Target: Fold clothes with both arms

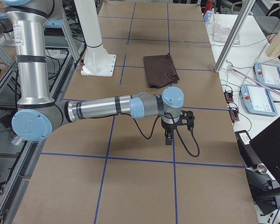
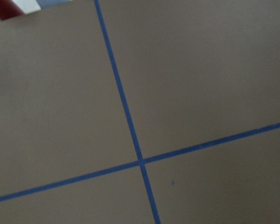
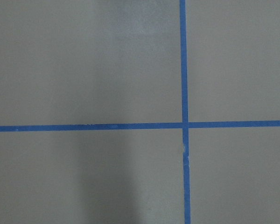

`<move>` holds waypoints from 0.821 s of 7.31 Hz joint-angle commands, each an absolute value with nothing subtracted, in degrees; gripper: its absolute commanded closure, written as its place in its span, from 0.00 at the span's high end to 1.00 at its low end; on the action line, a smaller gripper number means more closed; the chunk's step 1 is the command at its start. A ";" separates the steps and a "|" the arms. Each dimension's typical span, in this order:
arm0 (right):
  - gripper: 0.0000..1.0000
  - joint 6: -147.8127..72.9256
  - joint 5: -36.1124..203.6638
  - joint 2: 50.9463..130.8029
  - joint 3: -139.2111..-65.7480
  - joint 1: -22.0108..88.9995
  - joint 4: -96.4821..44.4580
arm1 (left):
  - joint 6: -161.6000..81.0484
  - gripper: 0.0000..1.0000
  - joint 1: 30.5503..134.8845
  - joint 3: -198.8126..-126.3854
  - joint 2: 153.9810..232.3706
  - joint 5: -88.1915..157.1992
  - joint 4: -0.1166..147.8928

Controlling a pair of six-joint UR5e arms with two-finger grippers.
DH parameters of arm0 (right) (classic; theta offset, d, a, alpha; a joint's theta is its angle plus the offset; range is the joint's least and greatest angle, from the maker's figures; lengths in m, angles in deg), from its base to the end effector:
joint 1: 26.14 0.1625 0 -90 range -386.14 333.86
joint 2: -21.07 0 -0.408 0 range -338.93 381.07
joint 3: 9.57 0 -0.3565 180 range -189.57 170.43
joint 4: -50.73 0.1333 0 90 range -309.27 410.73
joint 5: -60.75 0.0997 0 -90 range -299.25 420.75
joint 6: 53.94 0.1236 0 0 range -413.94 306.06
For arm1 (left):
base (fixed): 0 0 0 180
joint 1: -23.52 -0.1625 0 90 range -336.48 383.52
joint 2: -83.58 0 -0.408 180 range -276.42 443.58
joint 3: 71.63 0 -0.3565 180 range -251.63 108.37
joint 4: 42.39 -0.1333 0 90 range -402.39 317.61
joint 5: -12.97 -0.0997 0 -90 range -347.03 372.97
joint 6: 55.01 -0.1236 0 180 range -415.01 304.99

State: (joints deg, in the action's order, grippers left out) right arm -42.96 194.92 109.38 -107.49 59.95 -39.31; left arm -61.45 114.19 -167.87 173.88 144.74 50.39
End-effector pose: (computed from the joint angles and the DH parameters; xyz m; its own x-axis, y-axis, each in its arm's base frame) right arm 0.0146 -0.4787 0.5817 0.7076 0.0259 0.7062 -0.0688 0.9971 0.0323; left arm -0.0565 -0.4690 0.6047 0.7436 0.2092 -0.6350 -0.0723 0.9694 0.2347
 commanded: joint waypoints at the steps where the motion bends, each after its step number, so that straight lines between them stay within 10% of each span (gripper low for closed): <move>1: 1.00 -47.77 194.44 110.80 -107.48 60.08 -40.06 | -61.60 1.00 114.49 -168.48 171.83 143.32 50.25; 6: 1.00 -48.06 195.31 110.98 -106.69 58.50 -40.14 | -61.69 1.00 113.96 -170.23 172.09 143.49 48.24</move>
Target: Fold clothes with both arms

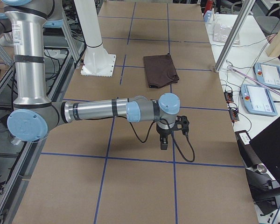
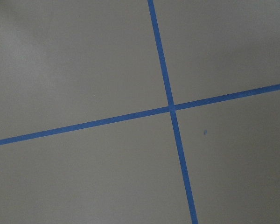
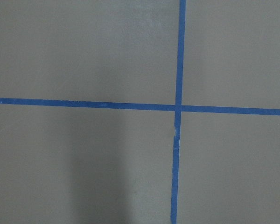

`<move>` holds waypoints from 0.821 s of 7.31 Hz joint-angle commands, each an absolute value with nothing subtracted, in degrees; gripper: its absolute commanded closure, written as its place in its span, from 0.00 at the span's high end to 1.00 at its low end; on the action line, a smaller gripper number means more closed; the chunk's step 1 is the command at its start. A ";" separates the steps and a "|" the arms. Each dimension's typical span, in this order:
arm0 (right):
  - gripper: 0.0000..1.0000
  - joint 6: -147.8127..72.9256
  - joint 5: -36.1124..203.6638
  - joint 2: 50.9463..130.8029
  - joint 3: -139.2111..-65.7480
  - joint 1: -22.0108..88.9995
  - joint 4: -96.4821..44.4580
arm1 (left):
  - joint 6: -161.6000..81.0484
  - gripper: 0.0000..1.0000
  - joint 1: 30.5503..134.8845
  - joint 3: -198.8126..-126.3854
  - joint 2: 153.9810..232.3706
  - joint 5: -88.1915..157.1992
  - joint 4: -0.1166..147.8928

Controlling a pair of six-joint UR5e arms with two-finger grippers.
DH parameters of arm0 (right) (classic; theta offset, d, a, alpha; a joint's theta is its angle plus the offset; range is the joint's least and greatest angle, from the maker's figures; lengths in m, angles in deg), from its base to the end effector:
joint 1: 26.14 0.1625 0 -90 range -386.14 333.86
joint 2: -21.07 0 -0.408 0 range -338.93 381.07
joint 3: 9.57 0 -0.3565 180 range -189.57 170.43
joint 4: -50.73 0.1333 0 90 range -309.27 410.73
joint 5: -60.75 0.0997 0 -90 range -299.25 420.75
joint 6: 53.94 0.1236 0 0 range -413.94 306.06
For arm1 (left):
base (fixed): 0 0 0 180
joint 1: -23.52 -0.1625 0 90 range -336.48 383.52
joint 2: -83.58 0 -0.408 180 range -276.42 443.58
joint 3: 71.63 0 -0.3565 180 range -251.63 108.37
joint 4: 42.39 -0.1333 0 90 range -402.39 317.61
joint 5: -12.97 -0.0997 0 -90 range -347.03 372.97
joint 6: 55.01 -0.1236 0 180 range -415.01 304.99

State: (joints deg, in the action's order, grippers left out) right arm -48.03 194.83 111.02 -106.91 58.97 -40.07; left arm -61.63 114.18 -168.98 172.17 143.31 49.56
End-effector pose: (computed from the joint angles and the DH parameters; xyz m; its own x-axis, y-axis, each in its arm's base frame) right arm 0.0077 -0.4655 0.6014 0.7139 -0.0381 0.6992 0.0112 0.9990 0.0430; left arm -0.0585 -0.4556 0.6131 0.7594 0.1937 -0.6211 -0.0766 0.9746 0.2103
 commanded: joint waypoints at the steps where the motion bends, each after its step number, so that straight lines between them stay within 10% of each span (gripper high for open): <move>1: 1.00 -48.06 195.31 110.98 -106.34 58.41 -40.14 | -61.77 1.00 114.05 -169.63 171.83 143.05 46.66; 6: 1.00 -48.06 195.40 110.72 -106.17 56.75 -40.06 | -62.21 1.00 113.70 -168.75 171.12 143.57 40.84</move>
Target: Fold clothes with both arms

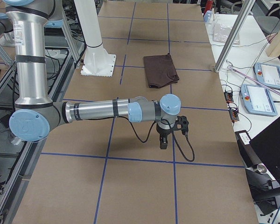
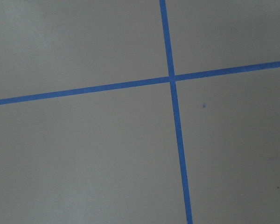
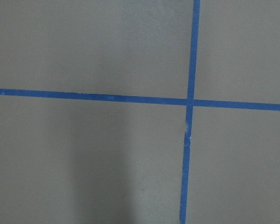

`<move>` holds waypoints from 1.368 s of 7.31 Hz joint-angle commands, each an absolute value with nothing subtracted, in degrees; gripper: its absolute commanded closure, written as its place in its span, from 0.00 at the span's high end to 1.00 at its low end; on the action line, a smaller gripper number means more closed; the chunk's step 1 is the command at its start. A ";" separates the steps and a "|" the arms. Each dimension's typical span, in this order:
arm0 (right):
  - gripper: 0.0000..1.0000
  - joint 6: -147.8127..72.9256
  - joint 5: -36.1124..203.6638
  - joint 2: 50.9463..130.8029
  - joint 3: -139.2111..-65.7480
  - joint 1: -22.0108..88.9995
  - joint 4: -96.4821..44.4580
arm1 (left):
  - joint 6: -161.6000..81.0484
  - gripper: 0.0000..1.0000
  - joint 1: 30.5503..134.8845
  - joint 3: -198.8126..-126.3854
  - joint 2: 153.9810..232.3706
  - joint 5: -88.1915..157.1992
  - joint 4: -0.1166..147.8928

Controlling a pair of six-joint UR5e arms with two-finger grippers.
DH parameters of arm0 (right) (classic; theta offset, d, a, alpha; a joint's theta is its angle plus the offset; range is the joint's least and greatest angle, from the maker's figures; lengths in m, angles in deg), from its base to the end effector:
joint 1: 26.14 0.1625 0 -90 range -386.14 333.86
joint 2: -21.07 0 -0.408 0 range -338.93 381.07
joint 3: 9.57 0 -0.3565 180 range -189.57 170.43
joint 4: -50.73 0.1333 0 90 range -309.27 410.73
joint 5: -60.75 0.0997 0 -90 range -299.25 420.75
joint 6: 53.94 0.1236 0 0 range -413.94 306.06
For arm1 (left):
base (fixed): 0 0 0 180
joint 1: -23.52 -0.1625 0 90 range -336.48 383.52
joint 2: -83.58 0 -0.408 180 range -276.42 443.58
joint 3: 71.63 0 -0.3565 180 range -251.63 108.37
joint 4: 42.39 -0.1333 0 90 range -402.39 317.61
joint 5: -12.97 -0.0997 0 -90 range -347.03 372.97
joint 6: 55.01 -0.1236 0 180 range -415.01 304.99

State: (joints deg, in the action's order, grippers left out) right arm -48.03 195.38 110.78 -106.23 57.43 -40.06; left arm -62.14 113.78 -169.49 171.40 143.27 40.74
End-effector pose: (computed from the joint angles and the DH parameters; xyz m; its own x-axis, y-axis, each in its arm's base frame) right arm -0.0058 -0.4668 0.6041 0.7065 -0.0521 0.7058 0.0388 0.9986 0.0348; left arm -0.0553 -0.4367 0.6312 0.7573 0.1073 -0.6442 -0.0902 0.9941 0.0597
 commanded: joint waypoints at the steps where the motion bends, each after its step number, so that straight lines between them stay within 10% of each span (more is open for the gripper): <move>1: 1.00 -48.06 195.40 110.80 -106.25 56.74 -40.06 | -62.21 1.00 113.61 -168.92 171.21 143.66 40.93; 10: 1.00 -48.41 197.69 111.15 -106.34 56.30 -39.35 | -62.21 1.00 112.12 -168.57 171.12 146.65 45.15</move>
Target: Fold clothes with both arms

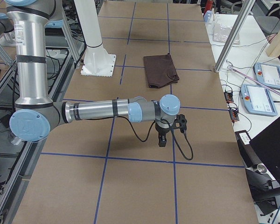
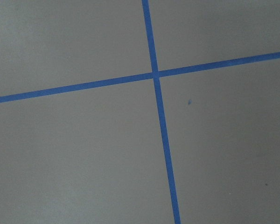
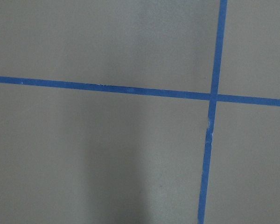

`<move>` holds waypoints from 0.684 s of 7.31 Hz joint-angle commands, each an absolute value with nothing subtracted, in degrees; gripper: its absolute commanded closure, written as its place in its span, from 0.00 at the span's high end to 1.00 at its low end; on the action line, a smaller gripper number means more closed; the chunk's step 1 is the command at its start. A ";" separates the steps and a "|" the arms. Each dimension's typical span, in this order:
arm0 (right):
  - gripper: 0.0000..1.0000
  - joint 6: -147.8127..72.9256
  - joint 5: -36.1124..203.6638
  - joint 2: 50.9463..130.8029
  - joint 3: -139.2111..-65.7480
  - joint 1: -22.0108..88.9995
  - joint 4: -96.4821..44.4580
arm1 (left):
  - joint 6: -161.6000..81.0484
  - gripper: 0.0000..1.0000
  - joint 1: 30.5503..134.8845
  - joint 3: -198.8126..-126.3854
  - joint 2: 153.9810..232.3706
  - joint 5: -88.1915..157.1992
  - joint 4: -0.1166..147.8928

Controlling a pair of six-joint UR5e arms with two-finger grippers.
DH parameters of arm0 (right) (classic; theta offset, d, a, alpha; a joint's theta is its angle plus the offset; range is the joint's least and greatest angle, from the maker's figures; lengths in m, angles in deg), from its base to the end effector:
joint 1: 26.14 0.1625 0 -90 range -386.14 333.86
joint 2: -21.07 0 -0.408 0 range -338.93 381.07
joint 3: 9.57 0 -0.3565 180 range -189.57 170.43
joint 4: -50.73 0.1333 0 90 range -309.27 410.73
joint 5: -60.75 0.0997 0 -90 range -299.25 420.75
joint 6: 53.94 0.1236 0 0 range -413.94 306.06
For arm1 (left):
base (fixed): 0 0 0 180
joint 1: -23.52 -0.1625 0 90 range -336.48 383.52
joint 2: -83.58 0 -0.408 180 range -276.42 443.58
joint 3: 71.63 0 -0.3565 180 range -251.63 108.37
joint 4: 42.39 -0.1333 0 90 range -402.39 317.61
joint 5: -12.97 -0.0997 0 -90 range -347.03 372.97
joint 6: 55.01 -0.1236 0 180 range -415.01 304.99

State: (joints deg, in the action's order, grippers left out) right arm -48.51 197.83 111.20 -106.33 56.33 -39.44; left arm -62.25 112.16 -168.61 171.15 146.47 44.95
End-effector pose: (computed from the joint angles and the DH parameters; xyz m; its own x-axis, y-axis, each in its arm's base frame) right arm -0.0181 -0.4634 0.6018 0.6736 -0.0769 0.7350 0.0668 0.9968 0.0431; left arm -0.0377 -0.4417 0.6282 0.7159 0.1655 -0.6783 -0.1149 0.9862 0.1194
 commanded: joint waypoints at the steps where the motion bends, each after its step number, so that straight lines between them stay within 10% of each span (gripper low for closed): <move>1: 1.00 -48.41 197.69 111.15 -106.34 56.22 -39.35 | -62.21 1.00 112.12 -168.49 171.21 146.57 45.32; 5: 1.00 -48.41 197.69 110.72 -106.25 56.22 -39.35 | -61.60 1.00 112.12 -168.13 171.82 146.48 45.41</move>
